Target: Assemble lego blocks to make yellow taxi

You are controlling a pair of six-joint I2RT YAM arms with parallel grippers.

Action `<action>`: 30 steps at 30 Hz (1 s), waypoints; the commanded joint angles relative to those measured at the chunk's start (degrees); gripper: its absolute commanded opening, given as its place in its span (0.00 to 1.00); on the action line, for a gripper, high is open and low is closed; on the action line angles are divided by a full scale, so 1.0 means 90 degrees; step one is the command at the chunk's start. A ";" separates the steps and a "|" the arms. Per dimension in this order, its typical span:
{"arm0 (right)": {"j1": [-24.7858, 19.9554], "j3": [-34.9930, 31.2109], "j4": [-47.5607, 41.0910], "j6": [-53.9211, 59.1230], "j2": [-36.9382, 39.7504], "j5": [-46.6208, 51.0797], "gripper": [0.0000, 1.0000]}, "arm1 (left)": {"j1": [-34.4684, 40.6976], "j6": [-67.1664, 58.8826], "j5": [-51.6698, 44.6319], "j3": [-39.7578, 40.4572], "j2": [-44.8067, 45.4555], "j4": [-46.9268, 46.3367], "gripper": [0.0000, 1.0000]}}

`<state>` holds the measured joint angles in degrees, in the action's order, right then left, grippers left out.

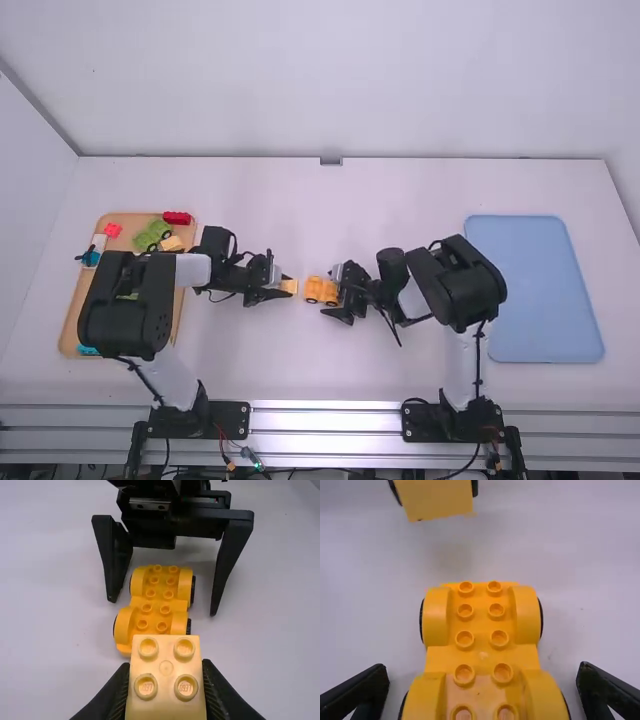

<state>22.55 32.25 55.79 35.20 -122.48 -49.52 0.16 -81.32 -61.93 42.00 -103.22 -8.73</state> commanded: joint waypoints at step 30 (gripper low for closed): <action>-0.0160 0.0155 -0.0483 0.0894 -0.0168 -0.0855 0.53 | 0.1358 0.1824 0.0634 0.0053 -0.0284 0.1620 0.02</action>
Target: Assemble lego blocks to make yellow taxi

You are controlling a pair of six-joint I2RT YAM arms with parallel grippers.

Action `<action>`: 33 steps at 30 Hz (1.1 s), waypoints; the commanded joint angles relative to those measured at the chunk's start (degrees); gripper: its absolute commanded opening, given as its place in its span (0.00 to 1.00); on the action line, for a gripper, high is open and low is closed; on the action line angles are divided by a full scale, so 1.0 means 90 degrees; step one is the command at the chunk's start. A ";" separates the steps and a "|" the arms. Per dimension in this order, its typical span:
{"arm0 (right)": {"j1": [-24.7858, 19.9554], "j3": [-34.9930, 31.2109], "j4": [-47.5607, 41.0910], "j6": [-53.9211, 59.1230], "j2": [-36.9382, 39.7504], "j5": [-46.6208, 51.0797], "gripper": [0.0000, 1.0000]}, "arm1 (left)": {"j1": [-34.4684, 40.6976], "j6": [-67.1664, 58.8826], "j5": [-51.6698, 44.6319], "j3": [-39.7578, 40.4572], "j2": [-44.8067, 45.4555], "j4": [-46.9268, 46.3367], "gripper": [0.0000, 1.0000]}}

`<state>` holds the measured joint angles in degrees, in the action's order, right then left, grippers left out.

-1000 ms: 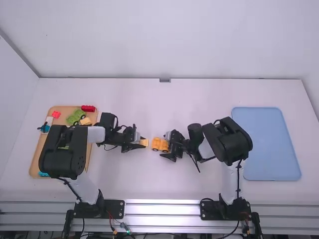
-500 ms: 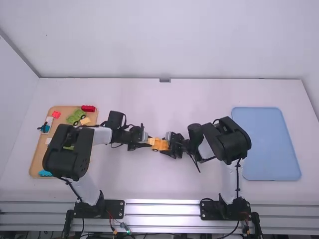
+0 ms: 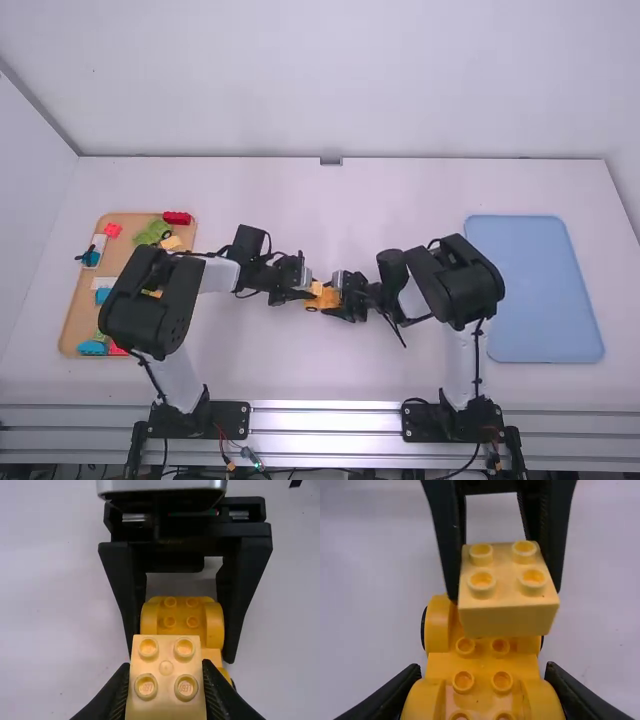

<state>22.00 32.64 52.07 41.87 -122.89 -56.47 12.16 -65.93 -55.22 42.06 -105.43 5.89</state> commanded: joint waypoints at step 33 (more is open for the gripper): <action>-0.0192 0.0410 -0.0840 0.0376 -0.0121 -0.0415 0.53 | 0.0236 0.0393 0.0719 0.0046 -0.0092 0.0068 0.02</action>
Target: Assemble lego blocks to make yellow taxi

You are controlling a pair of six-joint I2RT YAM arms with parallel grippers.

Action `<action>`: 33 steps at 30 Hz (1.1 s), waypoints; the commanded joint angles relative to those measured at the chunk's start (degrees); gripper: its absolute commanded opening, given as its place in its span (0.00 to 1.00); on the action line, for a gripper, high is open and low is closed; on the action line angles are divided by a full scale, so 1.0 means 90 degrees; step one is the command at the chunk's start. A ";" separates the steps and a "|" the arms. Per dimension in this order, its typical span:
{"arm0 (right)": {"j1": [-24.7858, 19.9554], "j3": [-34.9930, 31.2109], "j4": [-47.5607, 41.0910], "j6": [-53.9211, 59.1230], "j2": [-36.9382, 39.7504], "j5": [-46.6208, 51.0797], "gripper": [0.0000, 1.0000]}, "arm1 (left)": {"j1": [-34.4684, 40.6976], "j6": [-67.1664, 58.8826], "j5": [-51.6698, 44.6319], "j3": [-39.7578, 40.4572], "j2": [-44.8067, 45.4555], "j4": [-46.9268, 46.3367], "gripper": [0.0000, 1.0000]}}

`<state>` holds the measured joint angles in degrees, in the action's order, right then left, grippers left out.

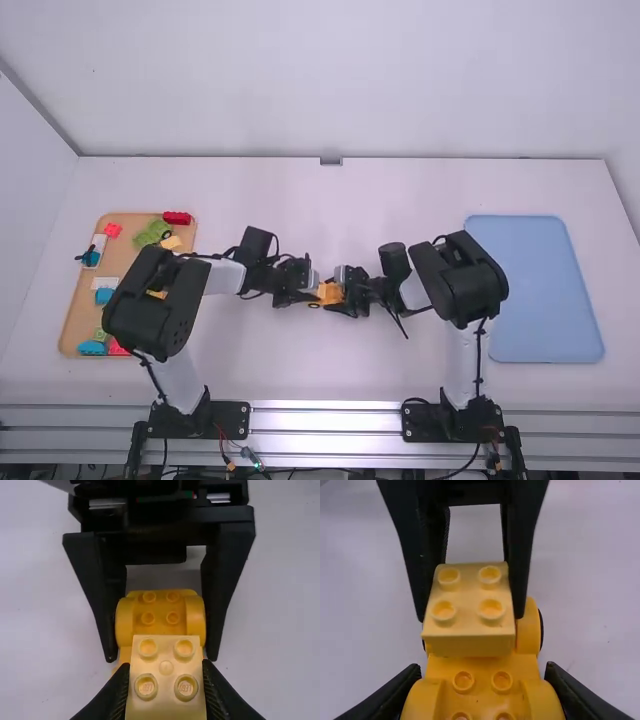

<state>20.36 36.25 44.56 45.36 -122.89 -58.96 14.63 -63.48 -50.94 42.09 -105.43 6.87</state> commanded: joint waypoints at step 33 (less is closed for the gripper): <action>-0.0007 0.0007 -0.0007 -0.0056 -0.0121 -0.0134 0.54 | -0.0318 0.0119 -0.0923 0.0044 0.0879 -0.0493 0.02</action>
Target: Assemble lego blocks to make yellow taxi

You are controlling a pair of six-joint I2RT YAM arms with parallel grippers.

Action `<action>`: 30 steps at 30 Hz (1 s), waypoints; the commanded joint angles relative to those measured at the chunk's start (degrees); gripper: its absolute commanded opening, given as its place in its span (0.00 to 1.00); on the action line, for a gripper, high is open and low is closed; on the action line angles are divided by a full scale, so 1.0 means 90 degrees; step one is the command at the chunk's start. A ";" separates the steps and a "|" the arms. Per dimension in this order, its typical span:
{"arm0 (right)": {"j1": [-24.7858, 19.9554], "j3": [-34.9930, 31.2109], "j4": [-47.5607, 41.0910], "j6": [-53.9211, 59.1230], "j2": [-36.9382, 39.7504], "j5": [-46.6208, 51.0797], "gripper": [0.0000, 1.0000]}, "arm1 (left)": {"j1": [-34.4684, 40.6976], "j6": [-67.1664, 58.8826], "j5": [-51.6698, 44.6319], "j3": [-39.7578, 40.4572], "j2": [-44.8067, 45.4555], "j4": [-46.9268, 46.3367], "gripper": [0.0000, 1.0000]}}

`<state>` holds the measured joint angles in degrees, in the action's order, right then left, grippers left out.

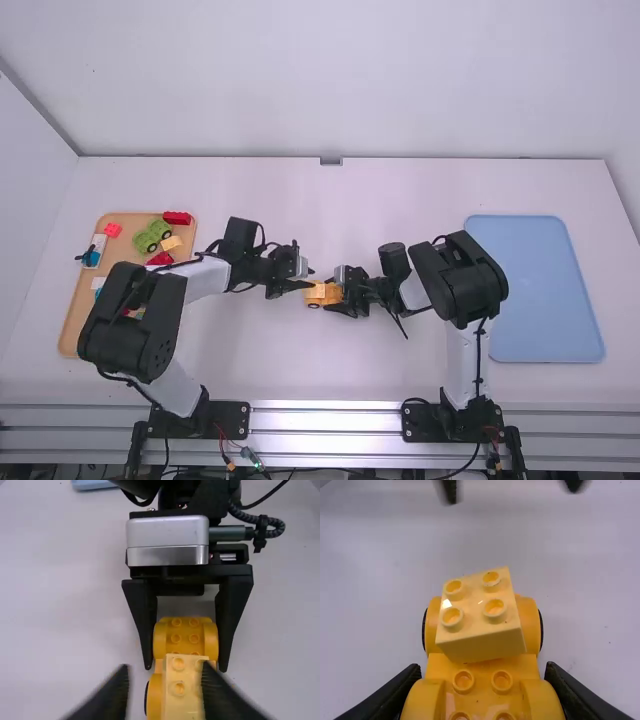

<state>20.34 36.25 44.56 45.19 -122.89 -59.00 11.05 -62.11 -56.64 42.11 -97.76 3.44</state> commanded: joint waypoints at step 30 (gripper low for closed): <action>0.0087 0.0019 -0.0117 -0.0005 -0.0121 -0.0114 0.54 | 0.0228 0.1307 0.0770 0.0153 -0.0189 0.0595 0.02</action>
<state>20.62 36.21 43.88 45.12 -122.89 -59.64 13.65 -52.99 -46.06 42.85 -102.52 8.84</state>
